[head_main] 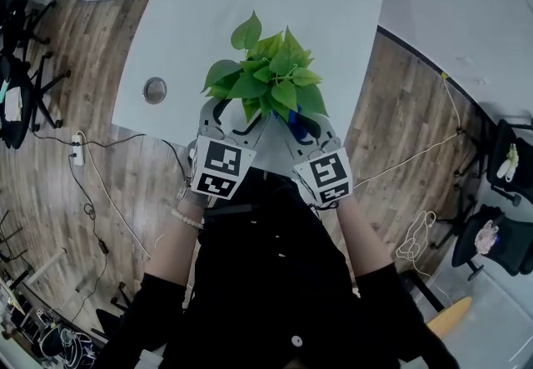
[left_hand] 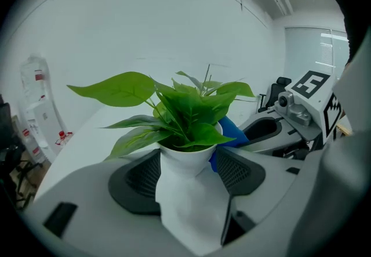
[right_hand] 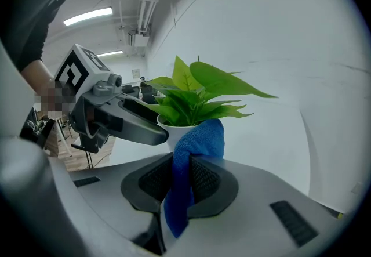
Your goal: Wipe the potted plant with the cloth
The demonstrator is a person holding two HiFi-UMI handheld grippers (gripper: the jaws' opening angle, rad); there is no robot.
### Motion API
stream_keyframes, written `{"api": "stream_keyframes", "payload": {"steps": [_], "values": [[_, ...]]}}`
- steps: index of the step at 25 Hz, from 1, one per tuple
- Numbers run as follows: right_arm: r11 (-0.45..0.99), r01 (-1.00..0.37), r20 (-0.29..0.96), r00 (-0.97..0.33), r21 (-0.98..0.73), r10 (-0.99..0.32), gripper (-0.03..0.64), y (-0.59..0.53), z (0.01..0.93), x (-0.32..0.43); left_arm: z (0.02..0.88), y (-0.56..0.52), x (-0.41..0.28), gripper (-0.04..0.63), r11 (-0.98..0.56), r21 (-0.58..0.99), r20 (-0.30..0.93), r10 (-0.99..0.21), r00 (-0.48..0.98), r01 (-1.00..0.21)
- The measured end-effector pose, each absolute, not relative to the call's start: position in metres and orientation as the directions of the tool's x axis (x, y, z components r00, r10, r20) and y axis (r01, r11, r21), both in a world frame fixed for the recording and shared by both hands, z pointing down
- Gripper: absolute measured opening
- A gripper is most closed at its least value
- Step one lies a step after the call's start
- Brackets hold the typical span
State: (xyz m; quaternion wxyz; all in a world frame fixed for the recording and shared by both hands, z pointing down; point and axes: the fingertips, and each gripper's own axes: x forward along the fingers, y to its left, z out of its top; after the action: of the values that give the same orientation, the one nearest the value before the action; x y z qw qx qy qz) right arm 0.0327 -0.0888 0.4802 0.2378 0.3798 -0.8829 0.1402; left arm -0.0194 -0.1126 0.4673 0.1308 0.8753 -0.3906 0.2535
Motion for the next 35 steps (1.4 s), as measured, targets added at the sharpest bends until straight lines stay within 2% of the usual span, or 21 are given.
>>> {"api": "stream_keyframes", "payload": {"steps": [3,13,23,29,30,32,35], "values": [[0.676,-0.733,0.519,-0.610,-0.082,-0.599,0.084,-0.083,0.474,0.025,0.470,-0.109,-0.018,0.311,-0.630,0.048,0.556,-0.628,0.544,-0.775],[0.646,-0.759,0.527,-0.585,-0.087,-0.616,0.084,-0.090,0.477,0.032,0.471,-0.108,-0.045,0.313,-0.661,0.085,0.552,-0.592,0.588,-0.745],[0.626,-0.778,0.543,-0.551,-0.060,-0.633,0.084,-0.124,0.484,0.044,0.475,-0.132,-0.044,0.333,-0.781,0.098,0.552,-0.474,0.687,-0.617],[0.639,-0.769,0.543,-0.548,-0.026,-0.636,0.084,-0.131,0.481,0.043,0.472,-0.130,-0.037,0.333,-0.797,0.072,0.529,-0.479,0.700,-0.600],[0.642,-0.766,0.543,-0.549,-0.022,-0.636,0.084,-0.131,0.480,0.043,0.471,-0.129,-0.036,0.321,-0.797,0.062,0.525,-0.486,0.698,-0.601],[0.647,-0.762,0.544,-0.548,-0.012,-0.635,0.084,-0.129,0.481,0.043,0.470,-0.126,-0.033,0.255,-0.791,0.039,0.521,-0.505,0.688,-0.611],[0.649,-0.761,0.546,-0.550,-0.015,-0.632,0.084,-0.123,0.483,0.043,0.470,-0.123,-0.031,0.241,-0.768,0.032,0.522,-0.533,0.665,-0.640]]}}
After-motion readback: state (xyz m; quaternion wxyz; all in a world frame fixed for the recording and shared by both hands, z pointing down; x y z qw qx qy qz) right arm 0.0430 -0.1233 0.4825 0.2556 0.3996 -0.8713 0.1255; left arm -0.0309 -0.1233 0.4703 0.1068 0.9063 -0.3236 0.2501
